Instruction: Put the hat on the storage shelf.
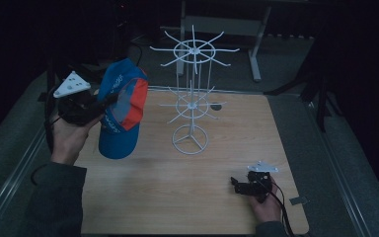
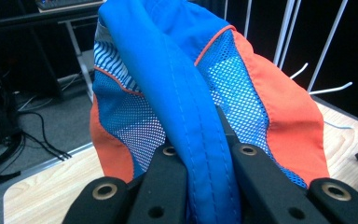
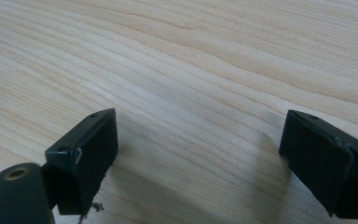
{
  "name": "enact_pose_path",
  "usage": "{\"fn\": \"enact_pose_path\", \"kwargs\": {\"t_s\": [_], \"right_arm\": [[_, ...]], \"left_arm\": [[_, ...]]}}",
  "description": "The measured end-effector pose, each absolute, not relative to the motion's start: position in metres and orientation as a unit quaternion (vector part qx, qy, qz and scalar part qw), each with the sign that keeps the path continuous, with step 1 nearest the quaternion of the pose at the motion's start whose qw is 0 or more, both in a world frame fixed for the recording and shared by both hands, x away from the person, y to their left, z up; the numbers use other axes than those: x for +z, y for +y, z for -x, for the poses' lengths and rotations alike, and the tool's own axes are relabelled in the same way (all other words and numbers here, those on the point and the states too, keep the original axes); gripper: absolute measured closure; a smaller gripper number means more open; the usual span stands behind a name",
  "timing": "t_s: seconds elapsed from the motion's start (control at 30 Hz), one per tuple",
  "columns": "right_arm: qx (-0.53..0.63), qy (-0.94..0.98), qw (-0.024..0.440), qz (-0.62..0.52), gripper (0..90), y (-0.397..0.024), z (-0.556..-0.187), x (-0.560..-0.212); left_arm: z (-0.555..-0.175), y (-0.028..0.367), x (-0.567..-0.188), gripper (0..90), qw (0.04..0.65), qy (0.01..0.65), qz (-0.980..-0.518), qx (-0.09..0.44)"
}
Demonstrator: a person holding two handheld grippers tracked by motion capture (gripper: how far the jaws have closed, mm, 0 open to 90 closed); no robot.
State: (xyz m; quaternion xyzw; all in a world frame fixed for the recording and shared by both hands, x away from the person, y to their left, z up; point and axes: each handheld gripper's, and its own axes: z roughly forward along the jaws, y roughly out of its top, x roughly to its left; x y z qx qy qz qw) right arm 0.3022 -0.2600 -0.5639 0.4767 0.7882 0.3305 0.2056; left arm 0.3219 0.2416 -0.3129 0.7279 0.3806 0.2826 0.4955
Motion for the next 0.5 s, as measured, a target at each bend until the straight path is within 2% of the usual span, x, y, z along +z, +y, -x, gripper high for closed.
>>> {"fn": "enact_pose_path", "kwargs": {"t_s": [0.5], "right_arm": [[0.331,0.788,0.206,-0.477,11.3,-0.26,-0.3022,-0.5639]], "left_arm": [[-0.3207,0.2432,-0.3113,88.6,0.502,0.379,-0.724,0.282]]}}
